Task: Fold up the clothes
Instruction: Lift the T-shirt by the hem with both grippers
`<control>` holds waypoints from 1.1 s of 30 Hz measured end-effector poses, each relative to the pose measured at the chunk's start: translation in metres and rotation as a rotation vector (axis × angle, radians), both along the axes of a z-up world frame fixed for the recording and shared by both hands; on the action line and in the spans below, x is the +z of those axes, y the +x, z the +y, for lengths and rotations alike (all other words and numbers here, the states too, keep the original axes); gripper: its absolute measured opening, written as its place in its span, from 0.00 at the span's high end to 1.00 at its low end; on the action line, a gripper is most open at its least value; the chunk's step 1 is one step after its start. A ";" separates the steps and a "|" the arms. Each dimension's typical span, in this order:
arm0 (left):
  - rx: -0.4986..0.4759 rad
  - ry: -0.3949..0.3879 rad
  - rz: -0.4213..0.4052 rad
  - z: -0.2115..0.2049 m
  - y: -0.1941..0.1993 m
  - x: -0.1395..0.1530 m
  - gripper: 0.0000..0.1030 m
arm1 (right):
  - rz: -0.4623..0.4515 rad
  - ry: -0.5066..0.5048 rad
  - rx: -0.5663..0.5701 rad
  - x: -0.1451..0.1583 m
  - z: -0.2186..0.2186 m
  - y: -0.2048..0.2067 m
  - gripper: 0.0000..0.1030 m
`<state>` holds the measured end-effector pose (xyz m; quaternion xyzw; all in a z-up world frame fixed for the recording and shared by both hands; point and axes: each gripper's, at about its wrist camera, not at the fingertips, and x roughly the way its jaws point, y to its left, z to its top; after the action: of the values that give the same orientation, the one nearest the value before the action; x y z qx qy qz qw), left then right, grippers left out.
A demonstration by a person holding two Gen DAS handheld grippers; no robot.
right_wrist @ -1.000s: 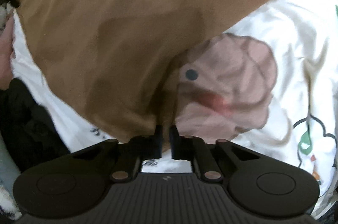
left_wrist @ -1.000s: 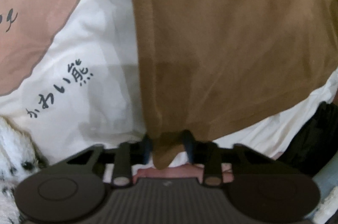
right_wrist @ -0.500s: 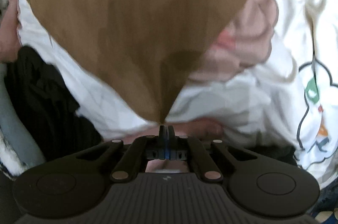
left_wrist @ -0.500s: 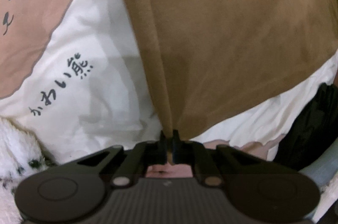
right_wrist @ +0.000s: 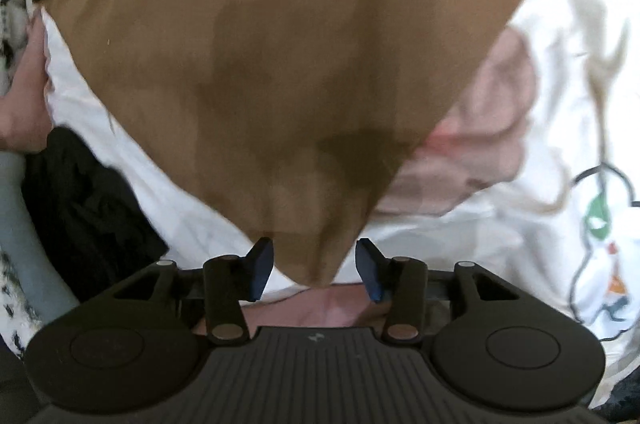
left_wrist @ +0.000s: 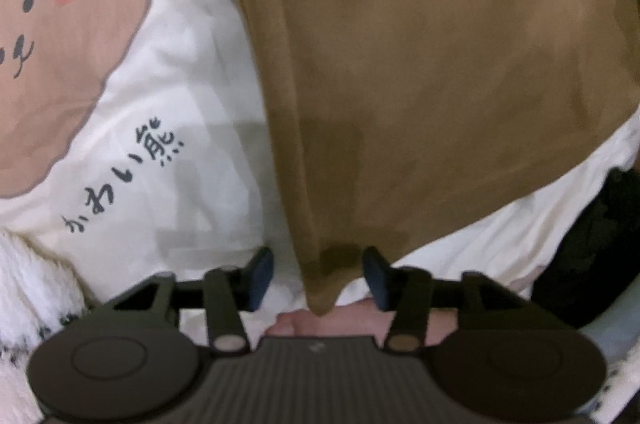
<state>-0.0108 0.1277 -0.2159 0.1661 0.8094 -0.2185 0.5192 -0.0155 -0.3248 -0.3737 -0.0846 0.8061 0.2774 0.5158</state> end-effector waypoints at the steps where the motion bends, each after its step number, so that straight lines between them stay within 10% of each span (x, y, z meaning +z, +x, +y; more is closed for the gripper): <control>1: 0.005 -0.016 0.007 0.003 0.010 -0.017 0.48 | -0.003 -0.005 0.003 -0.003 0.001 -0.002 0.51; 4: 0.015 -0.041 0.063 0.005 0.009 -0.014 0.70 | 0.015 0.011 -0.018 -0.010 0.001 -0.004 0.59; 5: 0.015 -0.048 0.089 0.005 0.009 -0.012 0.95 | 0.043 0.017 -0.017 -0.011 0.000 -0.004 0.81; 6: 0.016 -0.054 0.108 0.006 0.010 -0.008 0.95 | 0.065 0.024 -0.017 -0.011 -0.001 -0.003 0.95; 12: 0.030 -0.075 0.116 0.005 0.033 0.016 0.96 | 0.112 0.120 -0.061 0.013 -0.011 0.012 0.96; 19: 0.049 -0.107 0.118 0.040 0.103 -0.041 0.96 | 0.128 0.233 -0.047 0.042 -0.007 0.019 0.96; 33: -0.041 0.030 0.112 0.039 0.113 -0.062 0.89 | 0.119 0.001 -0.069 0.002 -0.014 0.011 0.94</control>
<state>0.1027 0.1670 -0.2777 0.1779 0.8367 -0.2259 0.4661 -0.0049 -0.3392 -0.3712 -0.0400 0.8378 0.2643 0.4760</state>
